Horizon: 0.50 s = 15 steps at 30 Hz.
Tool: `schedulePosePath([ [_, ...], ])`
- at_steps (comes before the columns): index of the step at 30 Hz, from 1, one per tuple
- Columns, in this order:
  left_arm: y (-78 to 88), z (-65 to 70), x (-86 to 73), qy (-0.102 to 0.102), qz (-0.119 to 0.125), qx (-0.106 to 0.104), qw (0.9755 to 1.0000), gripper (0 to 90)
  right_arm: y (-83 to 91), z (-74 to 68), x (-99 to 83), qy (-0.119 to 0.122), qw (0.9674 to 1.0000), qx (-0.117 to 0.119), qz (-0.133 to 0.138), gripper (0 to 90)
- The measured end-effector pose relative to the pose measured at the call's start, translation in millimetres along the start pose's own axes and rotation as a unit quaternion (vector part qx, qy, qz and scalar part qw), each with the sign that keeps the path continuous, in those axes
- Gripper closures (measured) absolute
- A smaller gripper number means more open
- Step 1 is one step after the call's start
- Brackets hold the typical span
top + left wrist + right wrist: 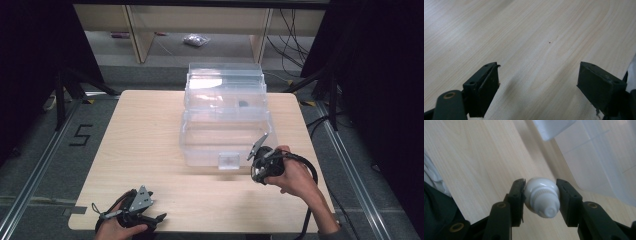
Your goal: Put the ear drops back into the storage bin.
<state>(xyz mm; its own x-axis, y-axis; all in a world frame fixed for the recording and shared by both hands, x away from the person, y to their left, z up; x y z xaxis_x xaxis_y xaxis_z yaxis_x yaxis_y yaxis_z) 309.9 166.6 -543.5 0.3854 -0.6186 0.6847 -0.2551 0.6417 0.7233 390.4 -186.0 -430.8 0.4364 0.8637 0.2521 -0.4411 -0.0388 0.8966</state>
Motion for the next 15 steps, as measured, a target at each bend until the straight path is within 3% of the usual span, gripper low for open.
schedulePosePath([
  [15, -0.6, 0.4, 0.0, 0.001, 0.0, -0.002, 1.0, 17.0, 21.0, 32.2, 14.3, -0.014, 0.9999, 0.01, 0.004, 60.3],
])
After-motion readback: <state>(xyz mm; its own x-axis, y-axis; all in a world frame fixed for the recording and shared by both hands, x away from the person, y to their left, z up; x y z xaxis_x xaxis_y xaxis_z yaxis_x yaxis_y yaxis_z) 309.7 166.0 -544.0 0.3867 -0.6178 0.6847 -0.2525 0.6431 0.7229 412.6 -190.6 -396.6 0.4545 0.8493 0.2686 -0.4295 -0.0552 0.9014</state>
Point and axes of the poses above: each handheld gripper's, and its own axes: y roughly backward along the jaws, x roughly out of its top, z roughly to its right, the point moved 5 cm from there along -y, roughly forward along the jaws, and after that the axes turned 15 degrees about -x, right-handed, at the moved point
